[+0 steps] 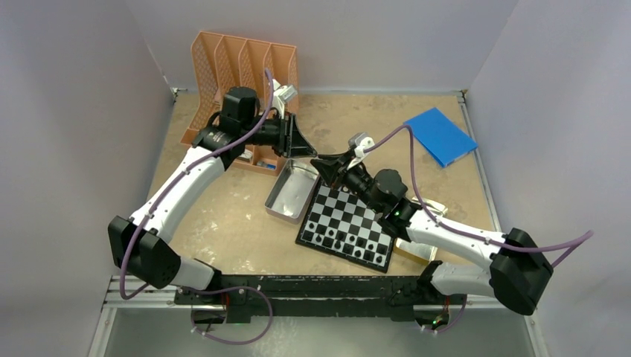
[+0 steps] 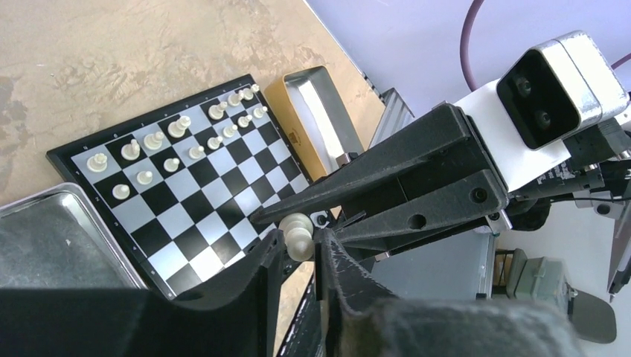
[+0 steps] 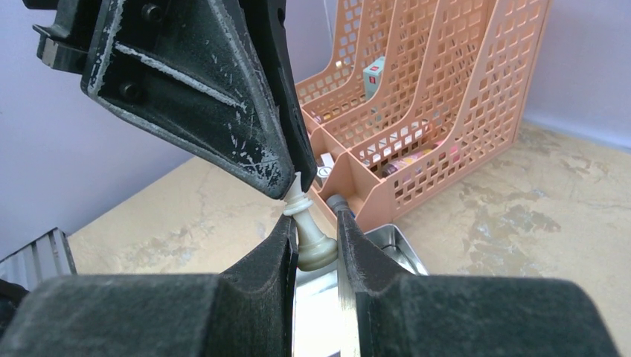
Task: Set up the chess pieces on the board
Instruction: Place the chess piece on the chessboard.
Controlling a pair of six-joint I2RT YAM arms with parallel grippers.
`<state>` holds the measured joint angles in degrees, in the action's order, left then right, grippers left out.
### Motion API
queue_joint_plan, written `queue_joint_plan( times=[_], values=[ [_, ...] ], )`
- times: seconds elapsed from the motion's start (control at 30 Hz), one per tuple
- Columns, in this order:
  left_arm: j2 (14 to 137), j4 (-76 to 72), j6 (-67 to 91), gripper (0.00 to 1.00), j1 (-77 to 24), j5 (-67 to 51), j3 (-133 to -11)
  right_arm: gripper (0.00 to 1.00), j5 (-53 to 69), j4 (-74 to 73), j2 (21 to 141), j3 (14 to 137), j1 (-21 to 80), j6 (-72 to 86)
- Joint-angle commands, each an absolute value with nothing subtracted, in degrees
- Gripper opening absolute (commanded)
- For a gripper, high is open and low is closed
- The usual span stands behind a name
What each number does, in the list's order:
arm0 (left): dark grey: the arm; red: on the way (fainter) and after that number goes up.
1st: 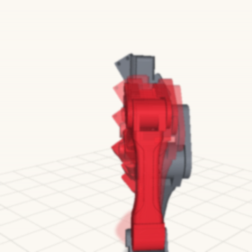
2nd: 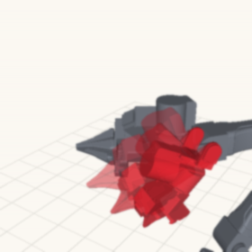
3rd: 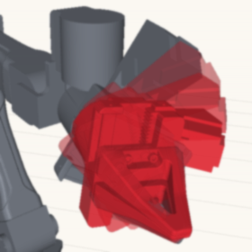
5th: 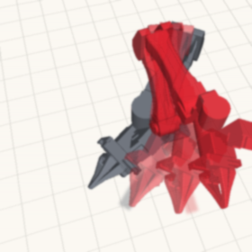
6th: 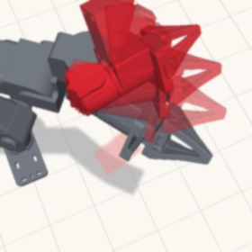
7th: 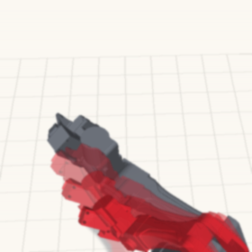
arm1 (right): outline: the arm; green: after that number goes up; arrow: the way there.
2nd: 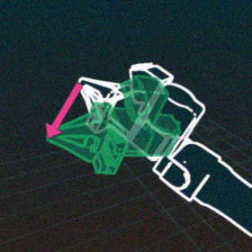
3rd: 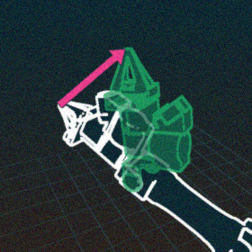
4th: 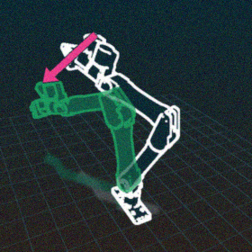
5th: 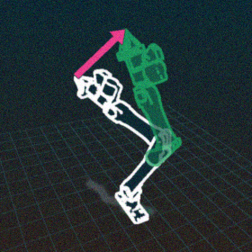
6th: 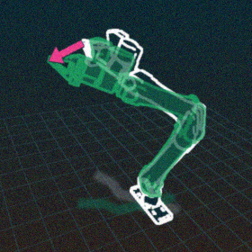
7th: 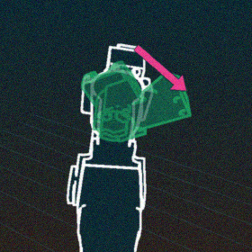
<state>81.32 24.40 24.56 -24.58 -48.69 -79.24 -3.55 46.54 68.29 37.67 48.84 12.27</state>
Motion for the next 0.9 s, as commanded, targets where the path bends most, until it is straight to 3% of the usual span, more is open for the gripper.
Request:
queue_joint_plan(
  times=[0.0,0.2,0.37,0.5,0.63,0.8,0.87],
  values=[
    [81.57,21.36,24.96,0.18,-24.70,-49.56,-79.48,0.00,-3.81,48.28,68.36,40.34,49.07,11.76],
    [82.20,20.68,24.85,0.01,-24.78,-50.52,-79.45,0.01,-3.46,47.17,68.99,40.68,49.11,11.40],
    [82.70,21.23,24.38,0.00,-25.09,-50.20,-78.92,0.03,-3.83,46.26,68.32,40.08,49.06,12.19],
    [83.03,20.84,24.50,0.00,-25.53,-50.00,-78.40,0.12,-4.79,46.14,67.44,39.21,49.13,13.23],
    [83.51,20.59,23.88,0.00,-26.48,-45.81,-78.25,0.44,-5.38,43.85,65.57,38.48,49.13,12.82],
    [85.15,20.50,22.63,0.00,-28.11,-38.49,-79.06,0.97,-8.19,35.83,57.38,36.82,49.08,12.82],
    [86.40,20.24,21.60,0.00,-29.62,-33.92,-80.05,0.99,-10.36,32.36,51.72,36.25,49.11,12.13]
  ],
)
